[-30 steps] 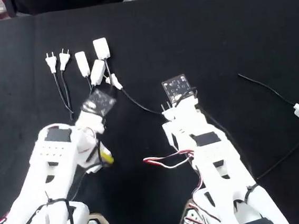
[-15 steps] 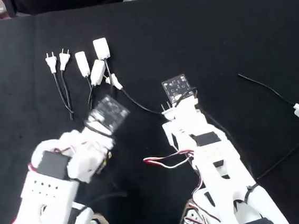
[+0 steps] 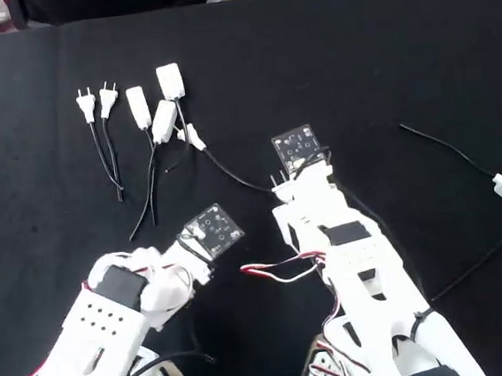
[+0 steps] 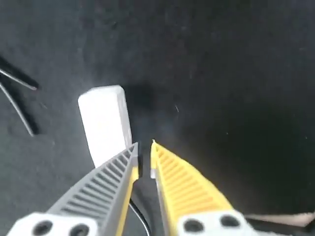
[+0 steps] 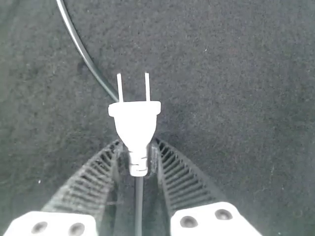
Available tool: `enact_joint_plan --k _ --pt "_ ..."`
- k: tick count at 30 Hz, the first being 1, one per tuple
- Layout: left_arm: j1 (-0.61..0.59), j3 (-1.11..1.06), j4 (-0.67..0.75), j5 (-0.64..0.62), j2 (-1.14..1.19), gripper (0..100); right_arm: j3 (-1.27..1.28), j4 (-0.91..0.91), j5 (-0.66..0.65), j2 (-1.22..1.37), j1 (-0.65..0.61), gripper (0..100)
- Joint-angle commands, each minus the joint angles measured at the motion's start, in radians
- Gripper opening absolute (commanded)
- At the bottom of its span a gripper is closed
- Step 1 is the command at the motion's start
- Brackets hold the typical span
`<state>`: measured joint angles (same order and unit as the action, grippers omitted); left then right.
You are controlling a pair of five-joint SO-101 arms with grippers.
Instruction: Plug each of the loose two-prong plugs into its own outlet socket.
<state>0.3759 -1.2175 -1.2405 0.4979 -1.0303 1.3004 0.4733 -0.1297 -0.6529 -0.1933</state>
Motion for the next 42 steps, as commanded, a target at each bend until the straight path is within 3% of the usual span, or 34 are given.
enact_joint_plan --k 1,6,12,18,24,28,33,38,42 --pt "-0.022 0.004 0.04 0.003 -0.006 5 -0.007 -0.015 0.006 -0.025 -0.012 1.1" --pt "-0.102 -0.004 0.078 0.029 0.023 5 -0.007 -0.017 0.006 -0.025 -0.012 1.1" --pt "-0.12 0.061 0.152 0.031 0.272 6 -0.007 -0.017 0.006 -0.025 -0.012 1.1" --pt "-0.249 0.269 0.241 0.055 0.575 6 -0.007 -0.018 0.006 -0.025 -0.012 1.1" --pt "-0.344 0.444 0.195 0.127 0.775 6 -0.005 -0.018 0.006 -0.025 -0.012 1.1" --pt "-0.332 0.541 0.046 0.11 0.707 6 -0.005 -0.018 0.006 -0.025 -0.012 1.1" --pt "-0.309 0.572 -0.104 0.051 0.459 9 -0.005 -0.018 0.006 -0.025 -0.012 1.1" --pt "-0.306 0.351 -0.034 0.06 0.256 16 -0.005 -0.017 0.006 -0.025 -0.012 1.1" --pt "-0.349 0.186 0.089 0.149 0.199 26 -0.005 -0.017 0.006 -0.025 -0.012 1.1"
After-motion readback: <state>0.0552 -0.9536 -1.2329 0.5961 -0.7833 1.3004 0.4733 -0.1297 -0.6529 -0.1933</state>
